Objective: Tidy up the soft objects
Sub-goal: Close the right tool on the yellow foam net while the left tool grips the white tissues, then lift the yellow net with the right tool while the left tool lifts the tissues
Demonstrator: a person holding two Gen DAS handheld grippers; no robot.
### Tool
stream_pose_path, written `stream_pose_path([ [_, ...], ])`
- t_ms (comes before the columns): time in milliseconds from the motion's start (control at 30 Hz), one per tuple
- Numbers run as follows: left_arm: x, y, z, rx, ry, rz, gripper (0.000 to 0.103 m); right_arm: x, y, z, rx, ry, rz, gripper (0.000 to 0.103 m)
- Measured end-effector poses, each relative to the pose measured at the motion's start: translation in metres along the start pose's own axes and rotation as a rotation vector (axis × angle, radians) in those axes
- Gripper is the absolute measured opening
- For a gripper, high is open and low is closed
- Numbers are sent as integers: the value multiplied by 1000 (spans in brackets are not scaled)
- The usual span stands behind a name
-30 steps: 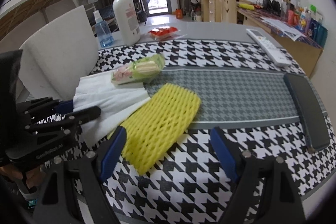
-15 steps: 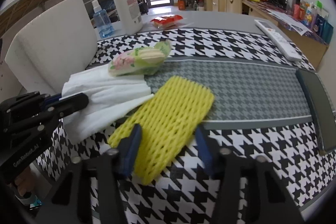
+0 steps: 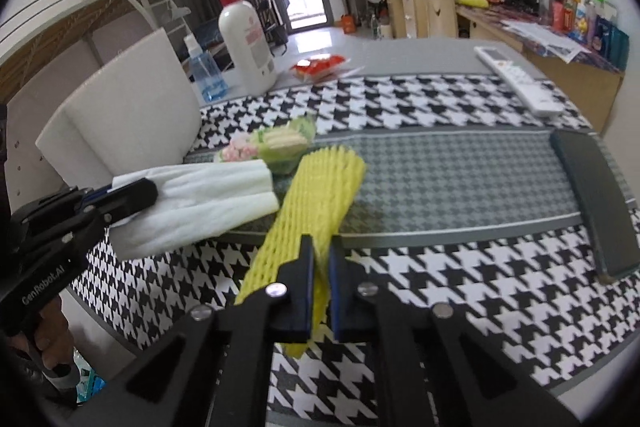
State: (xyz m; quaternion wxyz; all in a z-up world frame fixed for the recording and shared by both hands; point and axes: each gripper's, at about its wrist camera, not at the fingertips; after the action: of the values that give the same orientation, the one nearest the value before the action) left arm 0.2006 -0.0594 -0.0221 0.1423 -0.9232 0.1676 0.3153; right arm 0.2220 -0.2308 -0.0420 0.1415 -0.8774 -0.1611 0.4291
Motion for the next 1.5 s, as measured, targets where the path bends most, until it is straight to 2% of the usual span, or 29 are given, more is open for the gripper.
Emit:
stream_pose_path([
  [300, -30, 0, -14, -24, 98, 39, 8, -31, 4, 3, 7, 62, 6, 9],
  [433, -32, 2, -12, -35, 106, 69, 7, -40, 8, 2, 21, 82, 11, 9],
  [533, -27, 7, -7, -22, 81, 62, 8, -42, 10, 4, 22, 85, 19, 9],
  [867, 0, 19, 28, 17, -79, 60, 9, -41, 11, 7, 27, 75, 11, 9],
  [900, 0, 19, 30, 19, -92, 54, 13, -41, 11, 8, 26, 75, 7, 9],
  [967, 0, 19, 34, 30, -117, 39, 31, -41, 10, 9, 25, 75, 0, 9],
  [1000, -2, 18, 37, 35, -120, 22, 48, -41, 9, 9, 23, 75, -3, 9],
  [1033, -6, 18, 39, 40, -117, 4, 59, -41, 8, 10, 22, 75, -5, 9],
  [1100, -15, 18, 40, 53, -96, -30, 62, -41, 8, 11, 19, 74, -10, 9],
  [1200, -25, 18, 36, 71, -61, -32, 63, -40, 8, 11, 17, 71, -11, 9],
  [1367, -18, 17, 23, 117, -47, -52, 63, -41, 6, 11, 12, 74, -16, 9],
  [1500, 8, 16, 18, 160, -104, 2, 63, -38, 5, 12, 6, 68, -17, 9],
])
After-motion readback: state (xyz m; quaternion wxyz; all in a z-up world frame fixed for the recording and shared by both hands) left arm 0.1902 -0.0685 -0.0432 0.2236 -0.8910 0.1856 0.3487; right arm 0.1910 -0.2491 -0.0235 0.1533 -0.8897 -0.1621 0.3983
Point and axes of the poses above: each gripper's, at about its wrist camera, not at the fingertips, and x roughly the way its jaws point, y to its right, z to its underside, and after that the axes turned 15 degrees about x, right-handed
